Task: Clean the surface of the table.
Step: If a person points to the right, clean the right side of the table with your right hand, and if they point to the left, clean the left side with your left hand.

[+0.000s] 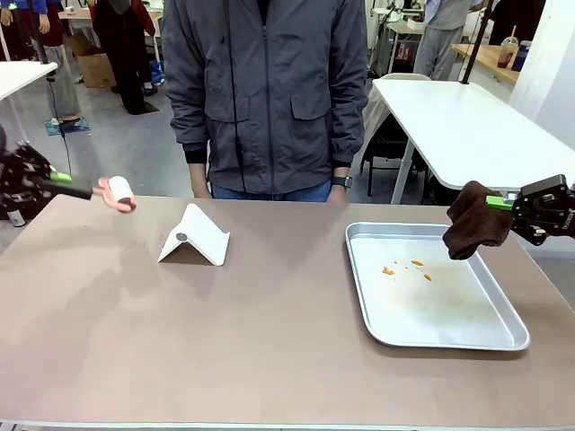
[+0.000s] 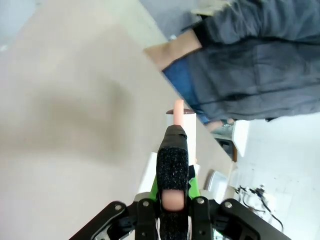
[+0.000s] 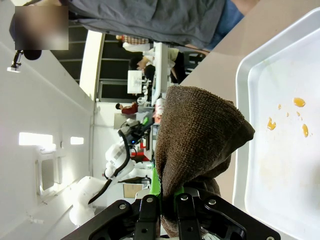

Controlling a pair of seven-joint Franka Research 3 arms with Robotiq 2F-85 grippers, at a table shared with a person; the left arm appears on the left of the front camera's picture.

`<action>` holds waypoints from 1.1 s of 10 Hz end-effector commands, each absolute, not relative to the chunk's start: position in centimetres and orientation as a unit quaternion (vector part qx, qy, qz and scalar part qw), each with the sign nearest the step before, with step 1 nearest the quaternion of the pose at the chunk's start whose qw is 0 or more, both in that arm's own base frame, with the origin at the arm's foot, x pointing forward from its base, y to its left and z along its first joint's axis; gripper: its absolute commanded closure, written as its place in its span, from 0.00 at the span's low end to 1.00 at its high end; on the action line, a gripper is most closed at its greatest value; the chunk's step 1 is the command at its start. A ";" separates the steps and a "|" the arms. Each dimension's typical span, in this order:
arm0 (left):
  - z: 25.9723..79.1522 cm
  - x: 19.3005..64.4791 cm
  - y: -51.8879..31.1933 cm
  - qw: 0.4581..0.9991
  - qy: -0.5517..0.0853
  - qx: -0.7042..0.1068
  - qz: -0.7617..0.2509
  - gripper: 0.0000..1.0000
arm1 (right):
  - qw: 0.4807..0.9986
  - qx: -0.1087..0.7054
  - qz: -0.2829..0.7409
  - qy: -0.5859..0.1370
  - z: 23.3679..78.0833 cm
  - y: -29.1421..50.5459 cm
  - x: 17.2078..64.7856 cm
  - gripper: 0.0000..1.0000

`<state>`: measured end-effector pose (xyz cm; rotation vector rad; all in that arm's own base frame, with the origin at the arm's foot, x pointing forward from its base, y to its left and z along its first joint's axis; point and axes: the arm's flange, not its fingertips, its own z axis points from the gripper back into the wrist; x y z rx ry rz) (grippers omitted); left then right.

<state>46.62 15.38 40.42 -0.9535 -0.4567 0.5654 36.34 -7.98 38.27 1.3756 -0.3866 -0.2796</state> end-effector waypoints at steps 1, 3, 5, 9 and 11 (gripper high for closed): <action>42.9 42.1 15.2 0.805 -0.253 -0.494 0.208 0.78 | 0.745 0.628 -0.133 -0.180 38.8 -7.7 36.5 1.00; 45.2 37.3 15.4 0.803 -0.255 -0.513 0.164 0.78 | 0.745 0.628 -0.133 -0.180 38.8 -7.7 36.5 1.00; 46.9 31.9 15.1 0.808 -0.210 -0.535 0.126 0.78 | 0.745 0.628 -0.133 -0.180 38.8 -7.7 36.5 1.00; 47.4 25.0 15.8 0.820 -0.102 -0.560 0.065 0.78 | 0.745 0.628 -0.133 -0.180 38.8 -7.7 36.5 1.00; 46.9 25.5 14.4 0.821 -0.116 -0.557 0.056 0.78 | 0.745 0.628 -0.133 -0.180 38.8 -7.7 36.5 1.00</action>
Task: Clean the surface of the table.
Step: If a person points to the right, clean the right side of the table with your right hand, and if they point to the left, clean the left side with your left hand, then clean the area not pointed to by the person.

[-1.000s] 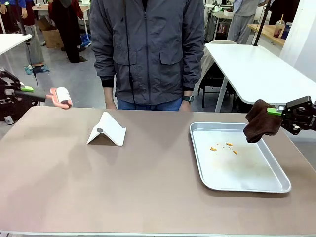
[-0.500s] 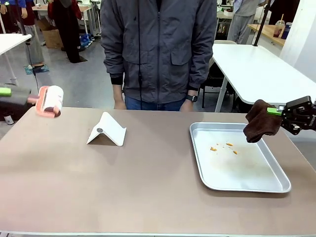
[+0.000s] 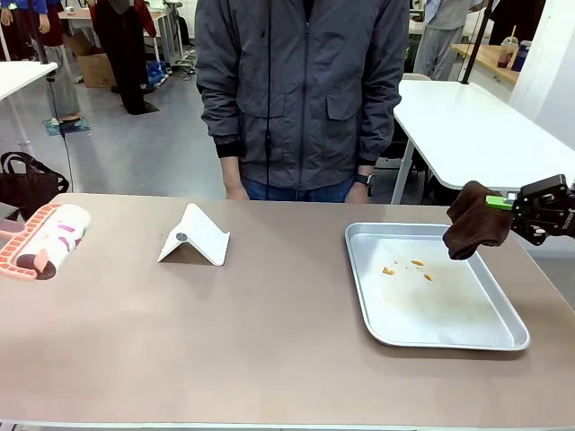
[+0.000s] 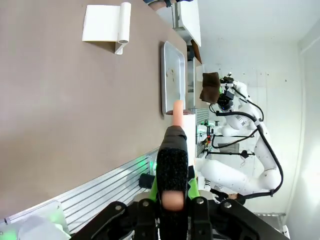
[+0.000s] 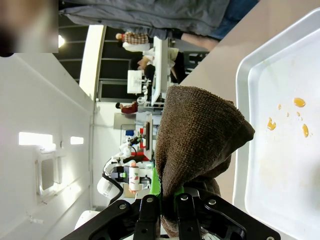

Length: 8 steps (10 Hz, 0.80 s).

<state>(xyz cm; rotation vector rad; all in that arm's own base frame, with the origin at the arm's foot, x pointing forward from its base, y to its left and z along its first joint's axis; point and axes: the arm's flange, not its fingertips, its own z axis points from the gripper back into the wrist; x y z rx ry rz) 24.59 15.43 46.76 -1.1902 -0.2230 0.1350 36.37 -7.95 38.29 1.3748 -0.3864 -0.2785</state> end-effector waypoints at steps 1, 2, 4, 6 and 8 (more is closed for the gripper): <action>46.9 25.5 14.4 0.821 -0.116 -0.557 0.056 0.78 | 0.745 0.628 -0.133 -0.180 38.8 -7.7 36.5 1.00; 46.9 25.5 14.4 0.821 -0.116 -0.557 0.056 0.78 | 0.745 0.628 -0.133 -0.180 38.8 -7.7 36.5 1.00; 46.9 25.5 14.4 0.821 -0.116 -0.557 0.056 0.78 | 0.745 0.628 -0.133 -0.180 38.8 -7.7 36.5 1.00; 46.9 25.5 14.4 0.821 -0.116 -0.557 0.056 0.78 | 0.745 0.628 -0.133 -0.180 38.8 -7.7 36.5 1.00; 46.9 25.5 14.4 0.821 -0.116 -0.557 0.056 0.78 | 0.745 0.628 -0.133 -0.180 38.8 -7.7 36.5 1.00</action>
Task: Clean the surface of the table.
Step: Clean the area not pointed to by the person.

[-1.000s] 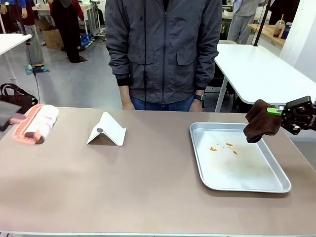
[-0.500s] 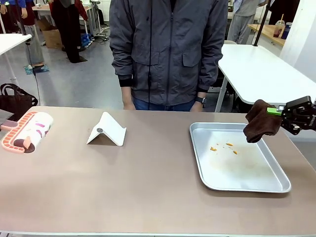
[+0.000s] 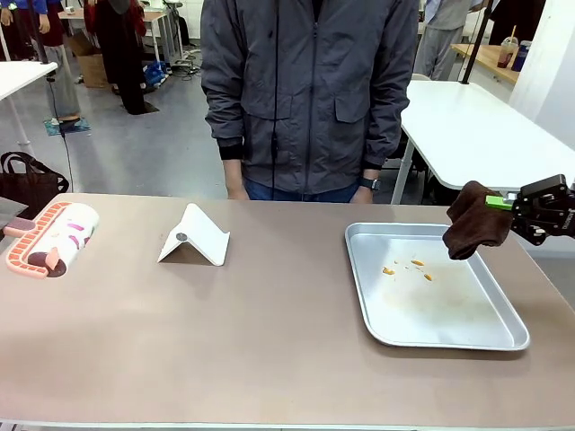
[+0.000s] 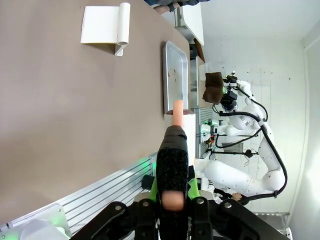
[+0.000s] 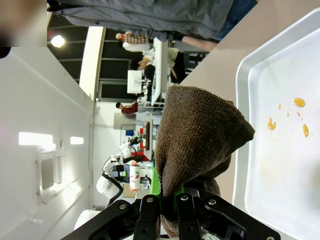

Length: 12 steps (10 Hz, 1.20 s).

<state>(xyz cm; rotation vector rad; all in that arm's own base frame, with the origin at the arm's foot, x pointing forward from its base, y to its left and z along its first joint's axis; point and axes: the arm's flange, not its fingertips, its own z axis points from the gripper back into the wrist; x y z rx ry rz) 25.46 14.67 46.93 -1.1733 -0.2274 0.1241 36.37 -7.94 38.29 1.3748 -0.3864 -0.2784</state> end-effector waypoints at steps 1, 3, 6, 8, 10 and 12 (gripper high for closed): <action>46.9 25.5 14.4 0.821 -0.116 -0.557 0.056 0.78 | 0.745 0.628 -0.133 -0.180 38.8 -7.7 36.5 1.00; 46.9 25.5 14.4 0.821 -0.116 -0.557 0.056 0.78 | 0.745 0.628 -0.133 -0.180 38.8 -7.7 36.5 1.00; 46.9 25.5 14.4 0.821 -0.116 -0.557 0.056 0.78 | 0.745 0.628 -0.133 -0.180 38.8 -7.7 36.5 1.00; 46.9 25.5 14.4 0.821 -0.116 -0.557 0.056 0.78 | 0.795 0.580 -0.081 -0.160 39.2 -6.4 36.5 0.89; 46.9 25.5 14.4 0.821 -0.116 -0.557 0.056 0.78 | 0.883 0.446 -0.024 -0.146 41.0 -3.5 38.2 0.89; 46.9 25.5 14.4 0.821 -0.116 -0.557 0.056 0.78 | 0.957 0.264 -0.023 -0.118 41.9 -1.7 40.6 0.89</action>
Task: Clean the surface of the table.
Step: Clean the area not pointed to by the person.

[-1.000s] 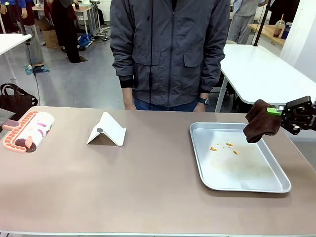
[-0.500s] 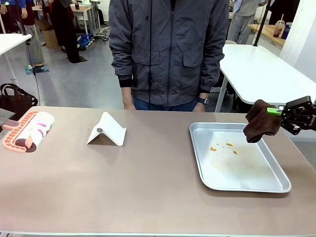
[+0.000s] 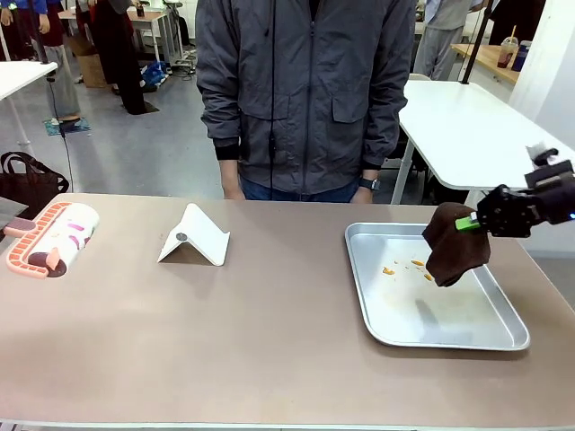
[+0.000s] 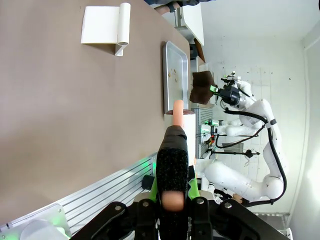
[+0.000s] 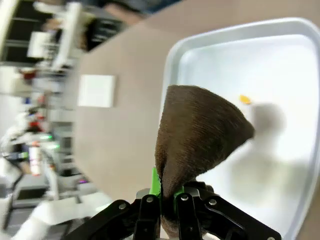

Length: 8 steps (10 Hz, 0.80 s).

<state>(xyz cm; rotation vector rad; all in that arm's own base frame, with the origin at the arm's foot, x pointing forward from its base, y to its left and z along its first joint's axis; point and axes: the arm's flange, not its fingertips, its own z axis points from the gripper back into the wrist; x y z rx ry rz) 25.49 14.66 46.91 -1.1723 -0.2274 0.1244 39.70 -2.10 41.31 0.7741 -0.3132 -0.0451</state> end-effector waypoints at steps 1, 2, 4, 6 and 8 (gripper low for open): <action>46.9 25.5 14.4 0.821 -0.116 -0.557 0.056 0.78 | 0.971 0.209 -0.024 -0.112 42.1 -1.2 41.6 0.89; 46.9 25.5 14.4 0.821 -0.116 -0.557 0.056 0.78 | 0.978 0.175 -0.020 -0.113 42.2 -0.9 42.7 0.89; 46.9 25.5 14.4 0.821 -0.116 -0.557 0.056 0.78 | 0.990 0.079 -0.036 -0.112 41.7 -1.4 44.9 0.89; 46.9 25.5 14.4 0.821 -0.116 -0.557 0.056 0.78 | 0.991 0.056 -0.025 -0.119 40.3 -1.5 46.9 0.89; 46.9 25.5 14.4 0.821 -0.116 -0.557 0.056 0.78 | 0.988 0.087 -0.016 -0.126 37.4 -0.9 48.6 0.89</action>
